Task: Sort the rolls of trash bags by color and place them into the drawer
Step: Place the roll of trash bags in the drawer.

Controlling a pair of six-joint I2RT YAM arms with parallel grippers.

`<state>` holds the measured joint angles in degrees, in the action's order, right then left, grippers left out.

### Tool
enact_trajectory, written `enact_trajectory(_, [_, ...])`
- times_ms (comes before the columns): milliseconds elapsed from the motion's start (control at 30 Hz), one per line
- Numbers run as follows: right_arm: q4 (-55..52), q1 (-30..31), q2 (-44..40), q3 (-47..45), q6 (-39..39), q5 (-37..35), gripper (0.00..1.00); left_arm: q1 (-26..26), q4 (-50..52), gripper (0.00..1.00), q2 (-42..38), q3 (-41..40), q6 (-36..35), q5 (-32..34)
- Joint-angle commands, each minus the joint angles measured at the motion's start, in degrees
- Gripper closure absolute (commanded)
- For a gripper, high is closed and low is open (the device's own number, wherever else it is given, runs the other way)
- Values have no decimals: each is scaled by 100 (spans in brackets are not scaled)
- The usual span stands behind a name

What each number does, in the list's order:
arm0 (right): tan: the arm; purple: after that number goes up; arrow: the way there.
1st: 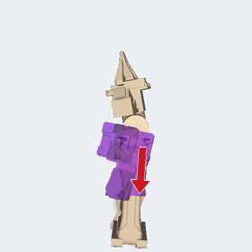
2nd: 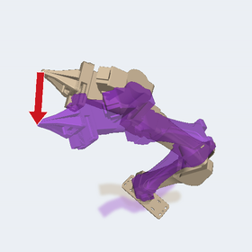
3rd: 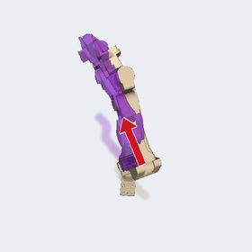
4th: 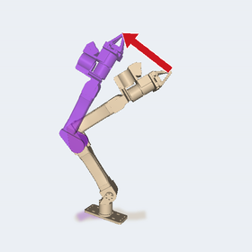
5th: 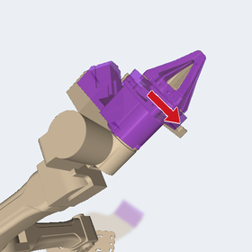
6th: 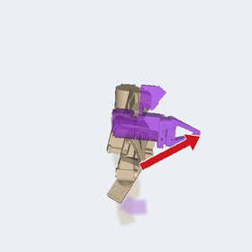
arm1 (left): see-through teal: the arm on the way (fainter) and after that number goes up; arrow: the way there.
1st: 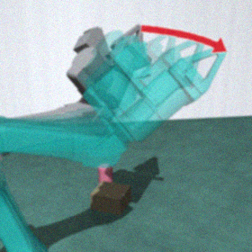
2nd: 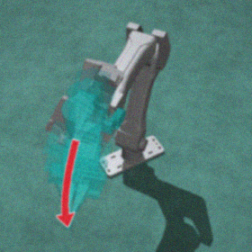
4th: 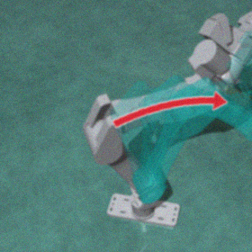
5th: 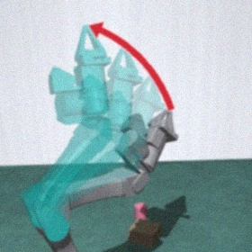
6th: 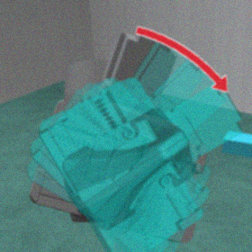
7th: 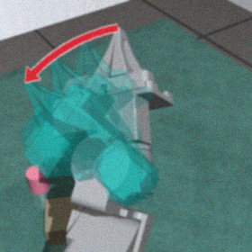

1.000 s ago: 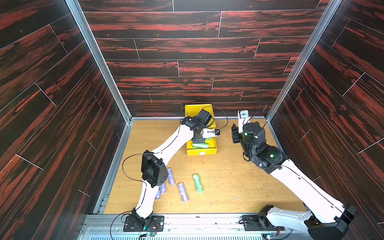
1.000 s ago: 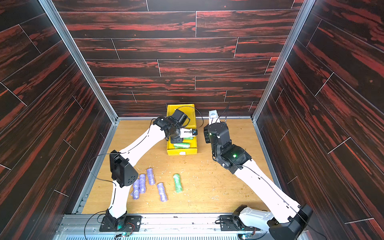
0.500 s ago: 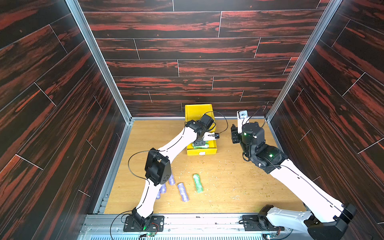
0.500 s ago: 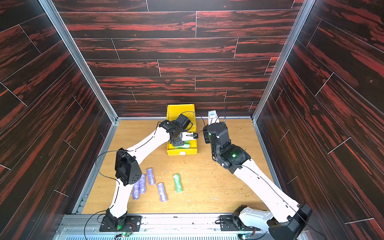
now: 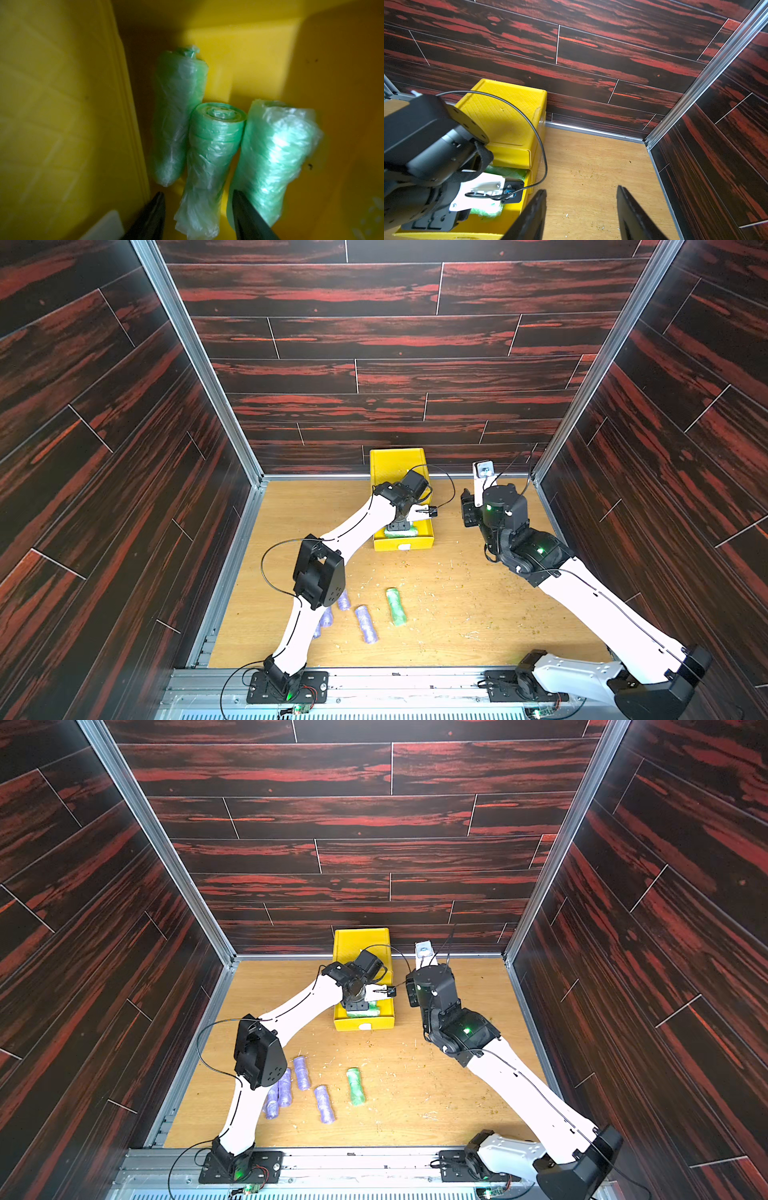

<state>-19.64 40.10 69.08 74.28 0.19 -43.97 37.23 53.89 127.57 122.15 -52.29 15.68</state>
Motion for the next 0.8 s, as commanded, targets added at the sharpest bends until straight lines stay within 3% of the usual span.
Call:
enact_trajectory(0, [46,-28,35,-25,-24,2,42,-48,-62,43,-113,116,-18,127])
enact_trajectory(767, [-101,-29,144,218,-80,-81,40,29,-499,40,-2187,-1043,249,-104])
